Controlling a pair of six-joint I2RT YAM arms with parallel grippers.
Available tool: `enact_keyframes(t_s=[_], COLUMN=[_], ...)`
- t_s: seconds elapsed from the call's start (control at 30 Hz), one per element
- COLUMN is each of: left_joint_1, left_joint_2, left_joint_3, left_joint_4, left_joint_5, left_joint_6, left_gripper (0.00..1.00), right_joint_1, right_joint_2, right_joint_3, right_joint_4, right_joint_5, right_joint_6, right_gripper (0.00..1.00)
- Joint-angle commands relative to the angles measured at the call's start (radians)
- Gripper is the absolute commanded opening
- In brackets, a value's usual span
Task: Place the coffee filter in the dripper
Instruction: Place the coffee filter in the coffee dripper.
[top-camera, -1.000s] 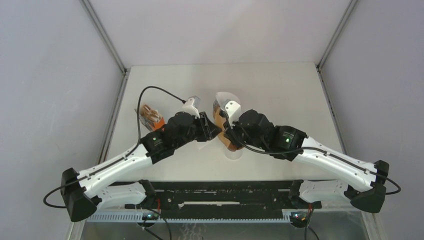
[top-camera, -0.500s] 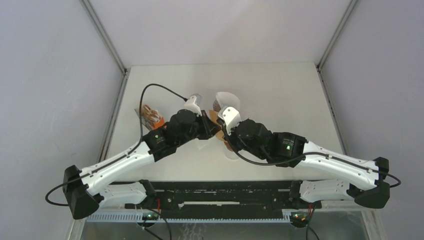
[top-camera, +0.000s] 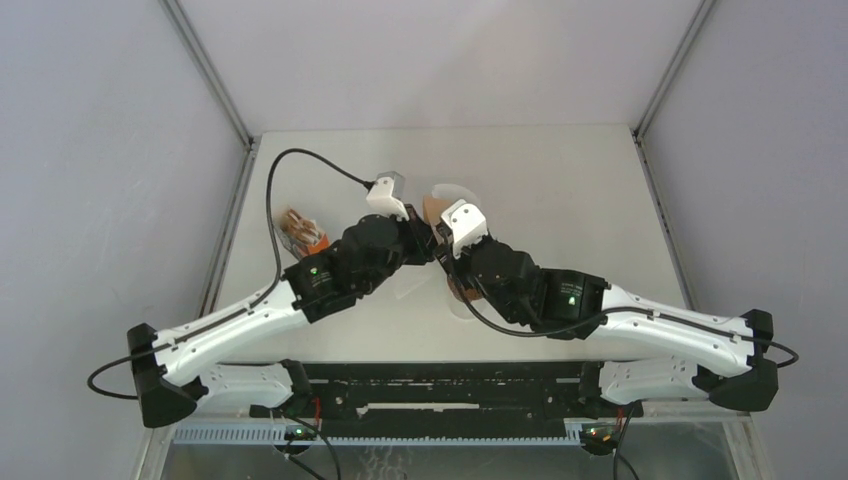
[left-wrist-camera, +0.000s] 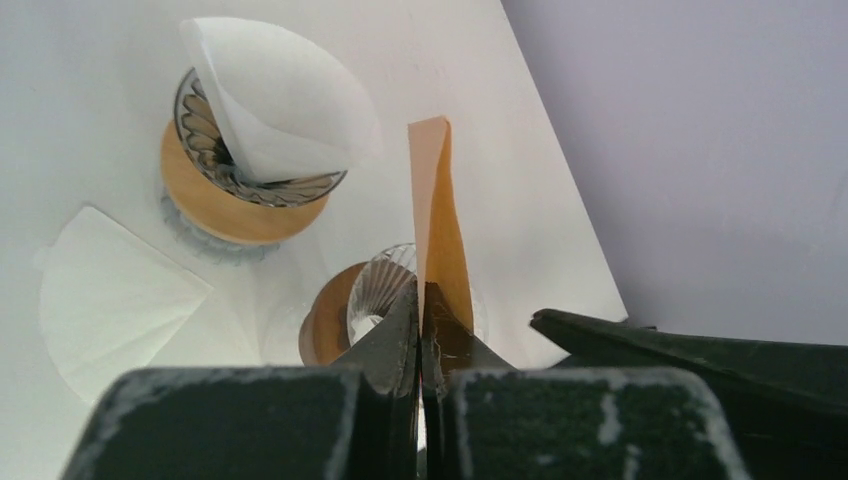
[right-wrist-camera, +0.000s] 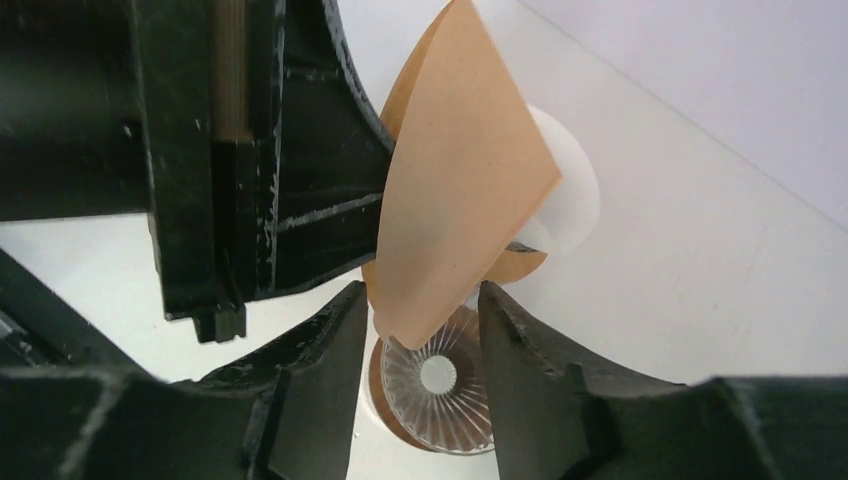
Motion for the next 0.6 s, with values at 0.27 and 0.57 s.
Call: enact_keyframes(t_s=[0.27, 0.57], left_joint_1=[-0.198, -0.249], left_joint_2=[0.158, 0.272], left_joint_3=[0.251, 0.418], left_joint_4=[-0.028, -0.149], left_joint_5=[-0.504, -0.606], left_joint_6=[0.368, 0.475], left_gripper=[0.0, 0.0], right_joint_1=[-0.037, -0.114], right_joint_2=[-0.231, -0.387], right_joint_3=[-0.228, -0.482], right_joint_4=[0.33, 0.604], right_joint_5=[-0.043, -0.13], right_joint_6=[0.018, 0.007], right_gripper=[0.61, 0.62])
